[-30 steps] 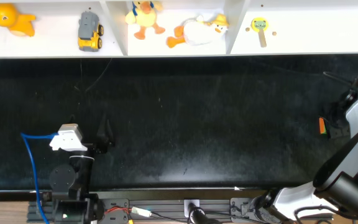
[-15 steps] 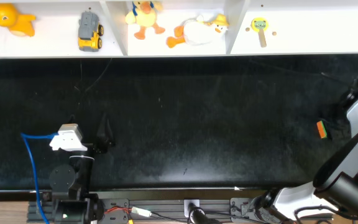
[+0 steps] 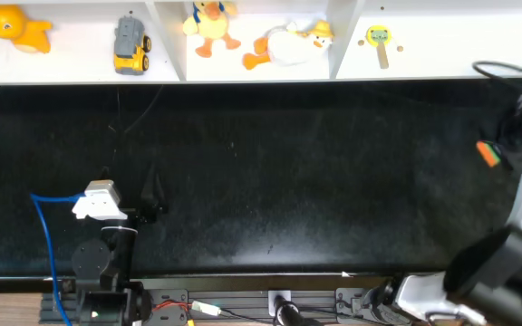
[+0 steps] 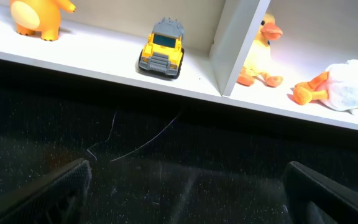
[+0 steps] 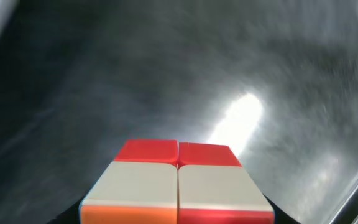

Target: Store Toys

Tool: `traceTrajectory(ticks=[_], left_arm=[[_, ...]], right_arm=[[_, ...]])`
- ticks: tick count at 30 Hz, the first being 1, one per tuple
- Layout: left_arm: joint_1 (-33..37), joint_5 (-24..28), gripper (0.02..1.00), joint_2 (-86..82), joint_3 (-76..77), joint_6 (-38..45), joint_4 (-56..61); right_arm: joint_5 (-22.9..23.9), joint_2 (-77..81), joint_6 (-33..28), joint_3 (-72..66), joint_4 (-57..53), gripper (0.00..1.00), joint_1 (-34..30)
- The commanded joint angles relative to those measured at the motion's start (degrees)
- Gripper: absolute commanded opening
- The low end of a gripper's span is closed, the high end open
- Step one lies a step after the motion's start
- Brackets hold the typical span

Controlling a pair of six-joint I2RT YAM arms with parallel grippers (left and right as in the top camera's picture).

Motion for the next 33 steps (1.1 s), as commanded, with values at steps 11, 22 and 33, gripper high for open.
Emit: traceTrajectory(ticks=[11, 22, 33], left_arm=[[-0.2, 0.7, 0.998, -0.7, -0.2, 0.4, 0.0], [-0.2, 0.7, 0.998, -0.7, -0.2, 0.4, 0.0], [-0.2, 0.7, 0.998, -0.7, -0.2, 0.4, 0.0]], right_arm=[[-27.5, -15.1, -34.9, -24.6, 50.0, 0.047, -2.0], [-36.2, 6.3, -36.3, -28.3, 95.2, 0.045, -1.5], [-33.1, 19.5, -36.2, -27.5, 111.1, 0.045, -1.3]])
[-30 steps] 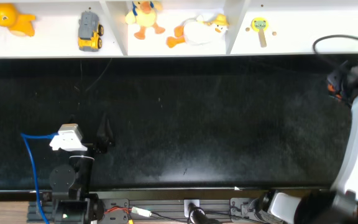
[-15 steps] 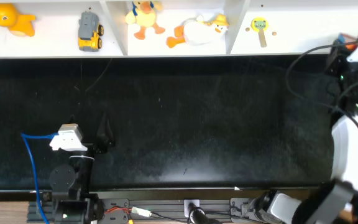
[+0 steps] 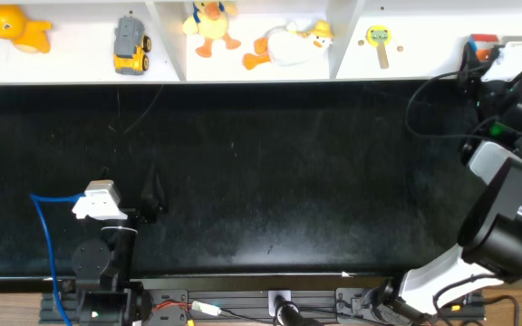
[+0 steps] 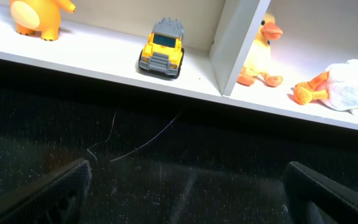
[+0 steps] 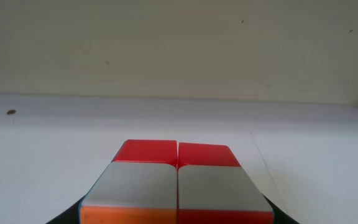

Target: Store Toys

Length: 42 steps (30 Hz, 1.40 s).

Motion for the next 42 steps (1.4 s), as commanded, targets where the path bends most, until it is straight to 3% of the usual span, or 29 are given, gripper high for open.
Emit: traceTrajectory(ticks=[1, 8, 23, 29, 30, 31, 32, 38, 42], left_arm=[[-0.2, 0.7, 0.998, -0.7, -0.2, 0.4, 0.0], [-0.2, 0.7, 0.998, -0.7, -0.2, 0.4, 0.0], [-0.2, 0.7, 0.998, -0.7, -0.2, 0.4, 0.0], [-0.2, 0.8, 0.998, -0.7, -0.2, 0.4, 0.0], [-0.2, 0.7, 0.998, -0.7, -0.2, 0.4, 0.0], [-0.2, 0.7, 0.998, -0.7, -0.2, 0.4, 0.0], [-0.2, 0.8, 0.998, -0.7, -0.2, 0.4, 0.0], [-0.2, 0.8, 0.998, -0.7, -0.2, 0.4, 0.0], [-0.2, 0.7, 0.998, -0.7, -0.2, 0.4, 0.0]], right_arm=[[1.8, 2.4, -0.3, 1.4, 2.2, 0.045, 0.4], [2.1, 7.2, 0.4, 6.9, 1.2, 0.047, 1.9], [2.4, 10.9, 0.6, 17.5, -14.0, 0.064, 5.1], [2.4, 9.9, 4.2, 17.5, -18.8, 0.61, 5.0], [2.5, 9.4, 4.2, 17.5, -20.0, 0.724, 5.0], [2.9, 8.8, 4.2, 17.5, -21.0, 0.917, 4.8], [3.8, 8.0, 4.2, 17.5, -22.1, 0.998, 4.8], [13.4, -2.0, 4.2, 17.5, -36.1, 0.998, 4.8], [16.1, -11.1, 4.2, 17.5, -48.9, 0.998, 4.9]])
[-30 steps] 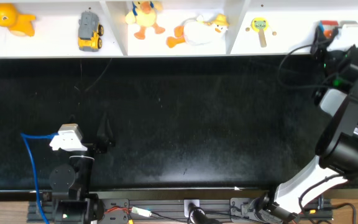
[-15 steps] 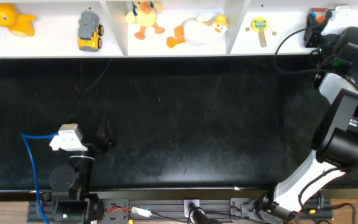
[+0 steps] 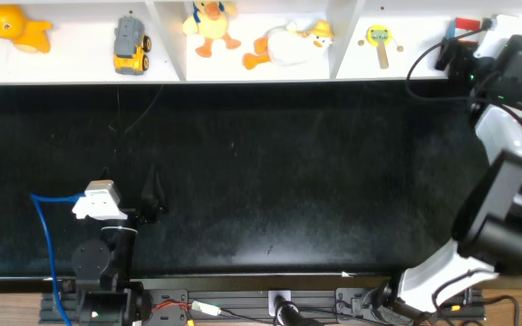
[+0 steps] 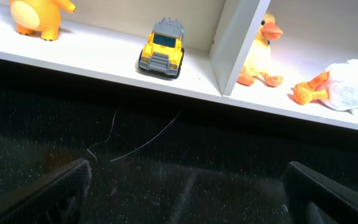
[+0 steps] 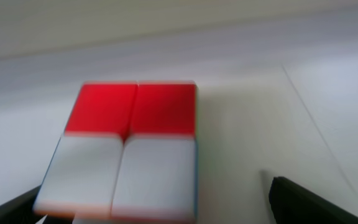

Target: Store Toys

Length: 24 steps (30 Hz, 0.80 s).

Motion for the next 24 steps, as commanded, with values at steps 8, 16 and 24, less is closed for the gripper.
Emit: traceTrajectory(ticks=[8, 16, 24], left_arm=[[-0.2, 0.7, 0.998, -0.7, -0.2, 0.4, 0.0], [-0.2, 0.7, 0.996, -0.7, -0.2, 0.4, 0.0], [-0.2, 0.7, 0.998, -0.7, -0.2, 0.4, 0.0]], right_arm=[[4.8, -26.1, 4.4, 0.0, -33.7, 0.998, 0.0], [-0.7, -35.4, 3.4, 0.0, -51.9, 0.993, 2.1], [-4.5, -44.9, -0.3, 0.0, -60.0, 0.998, 13.6]])
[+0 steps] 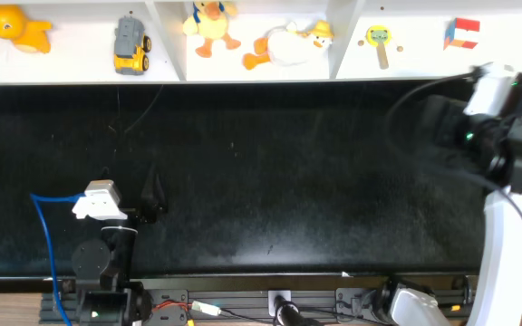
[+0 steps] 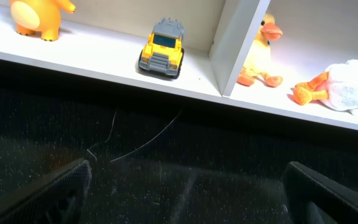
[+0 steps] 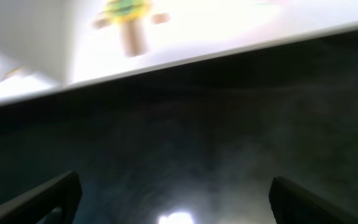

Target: Store Toys

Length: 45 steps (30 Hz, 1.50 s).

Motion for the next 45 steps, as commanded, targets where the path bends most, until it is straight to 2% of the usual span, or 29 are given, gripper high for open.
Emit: traceTrajectory(ticks=[1, 7, 29, 31, 36, 41, 43, 45], left_arm=[[-0.2, 0.7, 0.998, -0.7, -0.2, 0.4, 0.0], [-0.2, 0.8, 0.996, -0.7, -0.2, 0.4, 0.0], [-0.2, 0.7, 0.996, -0.7, -0.2, 0.4, 0.0], [-0.2, 0.8, 0.996, -0.7, -0.2, 0.4, 0.0], [-0.2, 0.7, 0.998, -0.7, -0.2, 0.4, 0.0], [-0.2, 0.7, 0.998, -0.7, -0.2, 0.4, 0.0], [-0.2, 0.7, 0.998, -0.7, -0.2, 0.4, 0.0], [-0.2, 0.7, 0.996, -0.7, -0.2, 0.4, 0.0]], right_arm=[[-2.8, -6.6, -1.9, 0.0, -2.1, 0.998, 7.1], [-2.8, -12.6, 0.6, 0.0, -4.9, 0.996, 14.0], [-2.6, -11.9, 0.5, -0.2, -5.1, 0.996, 14.3], [-0.7, -12.9, -1.7, -0.4, -4.6, 0.996, 14.3], [3.9, -20.2, -3.0, -9.5, 6.4, 0.993, 15.6], [7.7, -33.9, -2.1, -30.8, 29.0, 0.996, 21.8], [11.0, -38.9, 1.4, -37.6, 35.3, 0.993, 23.4], [15.1, -44.1, 7.3, -43.7, 39.3, 0.996, 24.3]])
